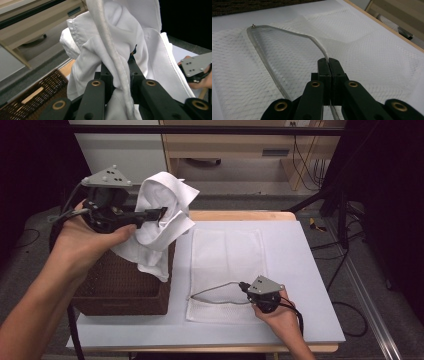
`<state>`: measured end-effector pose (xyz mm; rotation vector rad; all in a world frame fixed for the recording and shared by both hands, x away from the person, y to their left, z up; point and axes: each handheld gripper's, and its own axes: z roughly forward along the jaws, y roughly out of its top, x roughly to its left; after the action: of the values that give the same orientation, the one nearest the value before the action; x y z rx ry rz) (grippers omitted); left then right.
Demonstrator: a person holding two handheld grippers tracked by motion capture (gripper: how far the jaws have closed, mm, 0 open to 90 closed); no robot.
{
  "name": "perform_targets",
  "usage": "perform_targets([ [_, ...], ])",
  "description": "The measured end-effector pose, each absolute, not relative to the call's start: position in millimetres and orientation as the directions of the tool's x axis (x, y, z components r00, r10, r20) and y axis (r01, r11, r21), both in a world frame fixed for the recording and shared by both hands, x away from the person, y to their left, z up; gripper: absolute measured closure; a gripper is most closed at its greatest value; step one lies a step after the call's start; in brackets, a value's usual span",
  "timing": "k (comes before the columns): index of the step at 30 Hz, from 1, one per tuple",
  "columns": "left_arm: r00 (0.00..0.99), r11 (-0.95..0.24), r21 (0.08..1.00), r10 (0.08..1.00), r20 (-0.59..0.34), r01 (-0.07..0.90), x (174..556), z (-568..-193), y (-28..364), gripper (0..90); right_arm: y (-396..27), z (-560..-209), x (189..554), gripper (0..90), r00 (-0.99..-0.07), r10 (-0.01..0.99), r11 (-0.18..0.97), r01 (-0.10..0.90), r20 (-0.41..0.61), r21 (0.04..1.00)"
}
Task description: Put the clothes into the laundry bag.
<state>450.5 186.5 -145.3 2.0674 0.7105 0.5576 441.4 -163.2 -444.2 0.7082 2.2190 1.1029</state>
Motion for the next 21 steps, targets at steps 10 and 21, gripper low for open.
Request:
perform_targets([
  [10,0.786,-0.465,0.850,0.609,0.104,0.248,441,-141,156,79.2,-167,-443,443,89.4,-0.710,0.676,0.484,0.224,-0.198,0.846],
  [21,0.832,-0.481,0.848,0.547,0.091,0.223,430,-148,128,79.2,-169,-442,446,89.4,-0.718,0.680,0.446,0.243,-0.150,0.861],
])
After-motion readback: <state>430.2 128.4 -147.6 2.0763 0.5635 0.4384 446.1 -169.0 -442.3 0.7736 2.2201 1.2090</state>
